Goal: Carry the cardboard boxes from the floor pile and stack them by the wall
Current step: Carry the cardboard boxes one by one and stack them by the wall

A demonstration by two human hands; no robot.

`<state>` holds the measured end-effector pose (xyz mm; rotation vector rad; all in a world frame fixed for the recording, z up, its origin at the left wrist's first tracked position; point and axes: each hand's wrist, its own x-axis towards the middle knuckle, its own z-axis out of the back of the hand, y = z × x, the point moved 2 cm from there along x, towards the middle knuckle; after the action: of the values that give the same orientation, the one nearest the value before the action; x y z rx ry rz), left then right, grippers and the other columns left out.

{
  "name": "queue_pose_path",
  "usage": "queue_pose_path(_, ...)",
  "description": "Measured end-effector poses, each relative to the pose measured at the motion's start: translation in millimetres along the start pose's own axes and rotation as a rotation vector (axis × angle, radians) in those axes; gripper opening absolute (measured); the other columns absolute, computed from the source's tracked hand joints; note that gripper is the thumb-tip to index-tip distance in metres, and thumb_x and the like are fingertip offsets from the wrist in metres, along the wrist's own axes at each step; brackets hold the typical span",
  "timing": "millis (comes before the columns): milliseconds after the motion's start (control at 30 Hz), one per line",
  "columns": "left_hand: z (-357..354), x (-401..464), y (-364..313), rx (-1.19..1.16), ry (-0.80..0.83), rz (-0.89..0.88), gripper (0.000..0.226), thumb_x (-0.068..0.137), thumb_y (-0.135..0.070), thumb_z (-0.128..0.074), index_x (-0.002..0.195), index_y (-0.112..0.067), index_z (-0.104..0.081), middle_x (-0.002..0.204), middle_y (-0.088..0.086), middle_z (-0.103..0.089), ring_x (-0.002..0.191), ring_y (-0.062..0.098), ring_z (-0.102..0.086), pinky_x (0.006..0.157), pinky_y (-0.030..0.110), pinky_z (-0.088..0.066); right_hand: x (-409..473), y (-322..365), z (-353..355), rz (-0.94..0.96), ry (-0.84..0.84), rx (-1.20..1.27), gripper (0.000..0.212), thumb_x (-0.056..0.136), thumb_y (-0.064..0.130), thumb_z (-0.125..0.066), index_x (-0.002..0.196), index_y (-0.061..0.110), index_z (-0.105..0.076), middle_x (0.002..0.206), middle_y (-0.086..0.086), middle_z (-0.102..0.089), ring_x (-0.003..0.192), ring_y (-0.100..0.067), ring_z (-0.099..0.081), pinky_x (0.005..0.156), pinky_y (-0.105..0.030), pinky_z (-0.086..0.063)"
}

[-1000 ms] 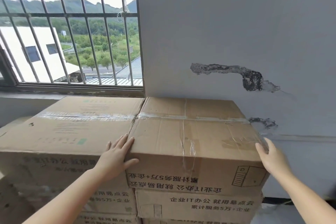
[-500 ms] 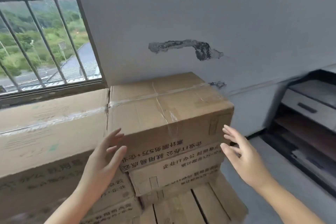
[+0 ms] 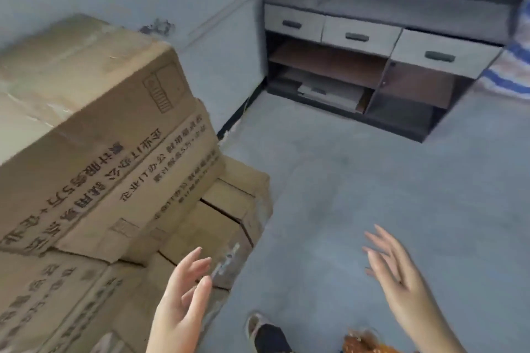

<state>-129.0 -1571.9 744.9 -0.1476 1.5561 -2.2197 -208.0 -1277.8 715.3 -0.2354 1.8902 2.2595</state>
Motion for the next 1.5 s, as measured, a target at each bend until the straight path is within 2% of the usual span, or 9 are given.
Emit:
queue_pose_path(233,-158.0,-14.7,-59.4,0.066,0.431,-0.119,0.036,0.089,-0.009,-0.053,0.121,-0.026,-0.054,0.110,-0.001,-0.068,0.100,-0.008,-0.060,0.079,0.001,-0.043,-67.7,-37.9,149.7,-0.120,-0.295,0.033,0.055,0.071,0.053,-0.054,0.125,0.048,-0.045,0.120,0.033,-0.058,0.113,0.006,-0.057,0.086,-0.028,-0.054)
queue_pose_path(500,-357.9,-76.0,-124.9,0.101,0.697,-0.260,0.043,0.090,0.000,-0.053,0.114,-0.035,-0.053,0.108,-0.004,-0.067,0.098,-0.007,-0.061,0.082,0.002,-0.043,-123.7,-75.8,327.7,-0.206,-0.558,0.112,0.053,0.073,0.050,-0.051,0.125,0.050,-0.043,0.124,0.027,-0.055,0.109,0.011,-0.056,0.094,-0.029,-0.048)
queue_pose_path(600,-415.4,-99.3,-151.0,0.117,0.778,-0.302,0.045,0.089,0.003,-0.054,0.112,-0.035,-0.054,0.104,-0.002,-0.069,0.093,-0.007,-0.062,0.080,0.002,-0.043,-143.1,-85.1,370.5,-0.227,-0.701,0.157,0.042,0.084,0.038,-0.053,0.124,0.046,-0.046,0.125,0.022,-0.057,0.106,0.009,-0.058,0.092,-0.029,-0.049)
queue_pose_path(700,-466.5,-117.1,-170.8,0.144,0.899,-0.339,0.044,0.090,0.003,-0.053,0.111,-0.035,-0.054,0.104,-0.003,-0.069,0.093,-0.006,-0.062,0.079,0.001,-0.042,-158.0,-98.1,398.1,-0.277,-0.814,0.207,0.041,0.094,0.017,-0.055,0.126,0.042,-0.047,0.123,0.021,-0.059,0.103,0.010,-0.059,0.083,-0.018,-0.048)
queue_pose_path(833,-537.5,-136.6,-194.1,0.194,1.070,-0.411,0.042,0.090,0.003,-0.054,0.110,-0.034,-0.056,0.103,-0.004,-0.068,0.093,-0.007,-0.061,0.078,0.000,-0.042,-165.9,-111.3,428.5,-0.344,-0.952,0.237,0.042,0.094,0.012,-0.055,0.125,0.040,-0.047,0.124,0.016,-0.059,0.109,-0.002,-0.060,0.090,-0.025,-0.049)
queue_pose_path(1033,-665.5,-169.3,-234.0,0.204,1.368,-0.498,0.041,0.090,0.000,-0.055,0.111,-0.034,-0.057,0.105,-0.005,-0.068,0.094,-0.006,-0.061,0.078,0.002,-0.043,-160.4,-126.7,497.2,-0.399,-1.153,0.260,0.044,0.094,0.015,-0.056,0.125,0.043,-0.044,0.123,0.022,-0.056,0.106,0.009,-0.057,0.075,-0.005,-0.045)
queue_pose_path(1200,-767.1,-193.9,-295.4,0.178,1.570,-0.641,0.042,0.090,0.001,-0.055,0.115,-0.033,-0.058,0.104,-0.007,-0.069,0.095,-0.005,-0.062,0.080,0.004,-0.044,-152.8,-115.2,564.7,-0.391,-1.420,0.313,0.043,0.094,0.013,-0.055,0.123,0.043,-0.048,0.120,0.020,-0.059,0.105,0.003,-0.060,0.086,-0.024,-0.047)
queue_pose_path(1367,-850.3,-221.0,-328.9,0.239,1.765,-0.732,0.040,0.092,-0.002,-0.054,0.116,-0.033,-0.055,0.106,-0.006,-0.067,0.095,-0.006,-0.060,0.078,0.001,-0.042,-156.7,-115.0,608.1,-0.387,-1.650,0.351,0.042,0.095,0.016,-0.054,0.125,0.044,-0.047,0.120,0.025,-0.057,0.102,0.012,-0.058,0.080,-0.016,-0.047)
queue_pose_path(1500,-896.2,-260.0,-335.6,0.296,1.874,-0.751,0.040,0.091,0.001,-0.053,0.112,-0.033,-0.058,0.103,-0.002,-0.069,0.092,-0.005,-0.062,0.076,0.001,-0.043,-181.1,-124.8,624.9,-0.459,-1.816,0.396,0.040,0.094,0.014,-0.055,0.121,0.044,-0.050,0.119,0.021,-0.060,0.101,0.007,-0.061,0.089,-0.031,-0.050)
